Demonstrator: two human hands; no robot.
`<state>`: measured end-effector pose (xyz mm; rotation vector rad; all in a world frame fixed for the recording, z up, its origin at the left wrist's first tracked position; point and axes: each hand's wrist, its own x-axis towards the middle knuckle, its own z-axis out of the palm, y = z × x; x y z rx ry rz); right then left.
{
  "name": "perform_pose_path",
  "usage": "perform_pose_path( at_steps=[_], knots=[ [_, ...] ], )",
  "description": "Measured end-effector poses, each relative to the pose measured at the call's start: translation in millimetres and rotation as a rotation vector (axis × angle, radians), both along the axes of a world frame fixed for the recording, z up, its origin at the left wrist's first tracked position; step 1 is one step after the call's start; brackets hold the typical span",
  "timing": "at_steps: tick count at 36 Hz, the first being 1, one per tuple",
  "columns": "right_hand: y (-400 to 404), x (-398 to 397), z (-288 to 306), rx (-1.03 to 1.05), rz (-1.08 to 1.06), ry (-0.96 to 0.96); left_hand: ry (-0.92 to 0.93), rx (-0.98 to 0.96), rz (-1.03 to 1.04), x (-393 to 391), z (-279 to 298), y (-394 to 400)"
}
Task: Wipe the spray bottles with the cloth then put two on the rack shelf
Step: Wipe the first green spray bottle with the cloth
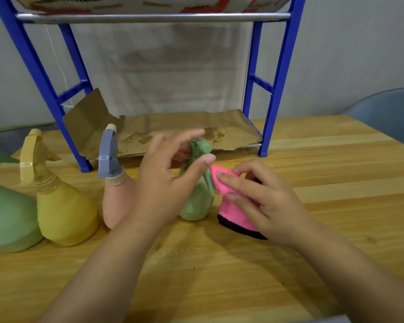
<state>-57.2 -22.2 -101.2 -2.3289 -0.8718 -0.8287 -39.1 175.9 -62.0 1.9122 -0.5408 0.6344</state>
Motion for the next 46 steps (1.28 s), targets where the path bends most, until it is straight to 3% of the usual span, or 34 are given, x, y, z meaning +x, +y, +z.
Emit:
perform_pose_path(
  at_steps=[8,21,29,34,39,43,46],
  knots=[
    [-11.3,-2.2,2.1,0.024,-0.059,-0.035,0.001,0.044,0.009,1.1,12.2,1.6],
    [-17.3,-2.4,6.4,0.129,-0.13,-0.056,0.007,-0.114,-0.018,1.0,5.7,10.8],
    [12.7,4.2,13.5,0.258,-0.154,-0.126,0.112,-0.222,-0.132,0.0,5.8,7.1],
    [41.1,4.7,14.0,0.187,-0.14,-0.219,0.15,-0.277,-0.196,-3.9,9.8,7.4],
    [47.3,1.6,10.0,-0.093,-0.187,-0.295,0.189,-0.317,-0.229,-5.1,10.8,14.6],
    [38.2,4.2,14.2,0.069,-0.293,-0.233,0.153,-0.269,-0.212,-3.9,11.2,16.3],
    [41.6,2.6,10.3,0.039,-0.299,-0.164,0.149,-0.26,-0.202,-2.4,11.0,14.9]
  ],
)
